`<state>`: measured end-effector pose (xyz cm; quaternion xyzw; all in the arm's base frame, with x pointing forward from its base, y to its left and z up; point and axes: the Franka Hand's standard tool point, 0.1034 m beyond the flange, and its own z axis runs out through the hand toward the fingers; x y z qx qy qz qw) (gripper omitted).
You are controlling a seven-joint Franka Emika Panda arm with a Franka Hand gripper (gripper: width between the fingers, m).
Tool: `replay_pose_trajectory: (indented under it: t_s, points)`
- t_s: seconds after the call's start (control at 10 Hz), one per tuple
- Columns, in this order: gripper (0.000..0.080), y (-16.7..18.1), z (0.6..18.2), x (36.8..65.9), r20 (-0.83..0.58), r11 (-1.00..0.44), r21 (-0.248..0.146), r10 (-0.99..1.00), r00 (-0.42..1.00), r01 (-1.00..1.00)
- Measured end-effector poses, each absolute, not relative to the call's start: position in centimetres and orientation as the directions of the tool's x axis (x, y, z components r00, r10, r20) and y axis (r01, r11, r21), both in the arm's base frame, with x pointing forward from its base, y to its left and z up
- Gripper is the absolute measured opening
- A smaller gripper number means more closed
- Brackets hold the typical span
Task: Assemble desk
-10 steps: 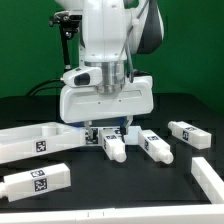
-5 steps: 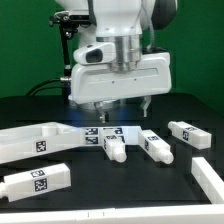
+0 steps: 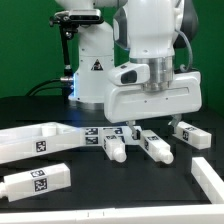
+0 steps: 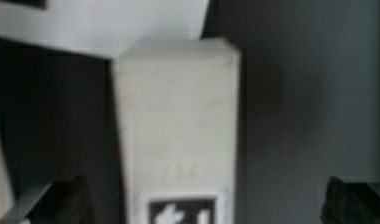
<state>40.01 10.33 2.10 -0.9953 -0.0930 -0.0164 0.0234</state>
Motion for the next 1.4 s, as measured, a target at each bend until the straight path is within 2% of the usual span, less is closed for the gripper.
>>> replay_pose_trajectory:
  t_s: [0.2, 0.5, 0.6, 0.7, 0.8, 1.2, 1.4]
  points:
    - [0.0649, 9.8, 1.1, 39.4, 0.047, -0.978, -0.037, 0.202, 0.978, 0.203]
    - [0.0636, 10.0, 1.0, 39.4, 0.046, -0.978, -0.037, 0.205, 0.978, 0.207]
    - [0.0462, 10.0, 1.0, 39.4, 0.046, -0.978, -0.037, 0.205, 0.978, 0.207]
    - [0.0462, 9.9, 1.0, 39.3, 0.046, -0.979, -0.037, 0.201, 0.979, 0.203]
    - [0.028, 9.8, 1.3, 38.9, 0.044, -0.982, -0.038, 0.184, 0.982, 0.185]
    - [0.0284, 9.9, 1.1, 36.3, 0.018, -0.986, -0.036, 0.159, 0.987, 0.16]
    - [0.0284, 9.9, 1.0, 36.3, 0.025, -0.986, -0.035, 0.162, 0.986, 0.163]
